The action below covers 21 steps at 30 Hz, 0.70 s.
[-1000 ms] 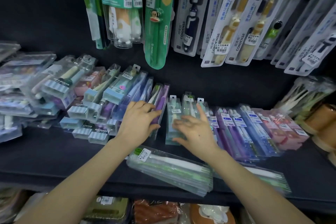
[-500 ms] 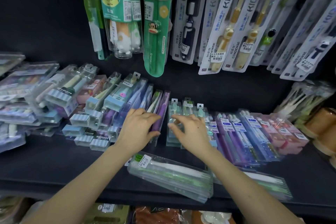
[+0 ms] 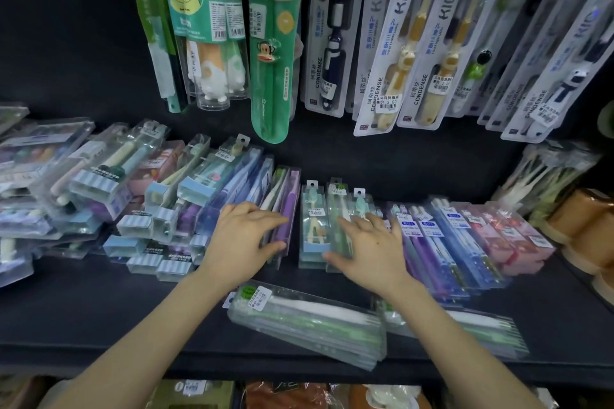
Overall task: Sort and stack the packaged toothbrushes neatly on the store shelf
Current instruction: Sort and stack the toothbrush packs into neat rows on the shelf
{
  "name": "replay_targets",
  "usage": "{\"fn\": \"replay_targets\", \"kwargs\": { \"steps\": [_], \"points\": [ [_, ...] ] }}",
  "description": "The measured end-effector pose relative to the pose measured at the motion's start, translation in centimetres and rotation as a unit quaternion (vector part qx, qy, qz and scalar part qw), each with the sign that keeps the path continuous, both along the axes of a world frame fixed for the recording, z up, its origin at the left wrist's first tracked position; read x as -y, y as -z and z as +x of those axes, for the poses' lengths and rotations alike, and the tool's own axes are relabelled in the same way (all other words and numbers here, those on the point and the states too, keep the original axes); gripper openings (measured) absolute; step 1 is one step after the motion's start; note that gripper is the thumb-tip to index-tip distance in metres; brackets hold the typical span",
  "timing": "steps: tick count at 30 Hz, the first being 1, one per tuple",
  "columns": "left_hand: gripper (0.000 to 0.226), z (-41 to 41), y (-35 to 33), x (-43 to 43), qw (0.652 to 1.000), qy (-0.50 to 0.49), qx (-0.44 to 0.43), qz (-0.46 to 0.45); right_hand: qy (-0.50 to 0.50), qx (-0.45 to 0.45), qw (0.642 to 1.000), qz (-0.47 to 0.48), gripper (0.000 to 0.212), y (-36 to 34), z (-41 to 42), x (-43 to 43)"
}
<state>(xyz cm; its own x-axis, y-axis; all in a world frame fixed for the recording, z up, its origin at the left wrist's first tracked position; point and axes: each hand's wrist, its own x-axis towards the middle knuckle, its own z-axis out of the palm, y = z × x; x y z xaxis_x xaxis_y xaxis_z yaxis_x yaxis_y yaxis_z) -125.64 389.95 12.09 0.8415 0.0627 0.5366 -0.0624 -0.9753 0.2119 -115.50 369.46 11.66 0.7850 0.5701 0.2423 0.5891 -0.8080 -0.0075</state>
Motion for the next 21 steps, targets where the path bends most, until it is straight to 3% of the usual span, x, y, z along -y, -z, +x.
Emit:
{"fn": "replay_targets", "kwargs": {
  "steps": [2,4,8,15,17,19,21],
  "points": [
    [0.042,0.0,0.1,0.0,1.000,0.007,0.011,0.010,-0.045,-0.028,0.995,-0.082,0.086,0.9,0.6,1.8],
    [0.039,0.1,0.1,0.0,1.000,0.001,0.007,0.009,-0.083,-0.001,0.991,-0.101,0.083,1.4,0.9,2.2],
    [0.039,0.0,0.1,0.1,1.000,-0.006,-0.004,0.008,-0.129,0.106,0.986,-0.014,0.057,1.2,0.7,1.9],
    [0.040,0.1,-0.6,0.5,0.999,-0.028,-0.031,-0.001,-0.147,0.218,0.956,0.132,0.037,-0.2,-0.3,3.2],
    [0.042,0.0,-0.9,0.8,0.999,-0.035,-0.040,-0.013,-0.125,0.217,0.950,0.186,0.032,-1.7,-0.7,4.0],
    [0.043,-0.1,-1.3,1.1,0.998,-0.039,-0.045,-0.025,-0.102,0.181,0.946,0.247,0.044,-3.3,-1.4,5.5],
    [0.041,-0.1,-1.8,1.7,0.998,-0.038,-0.042,-0.039,-0.093,0.067,0.930,0.349,0.041,-5.1,-2.4,7.6]
  ]
}}
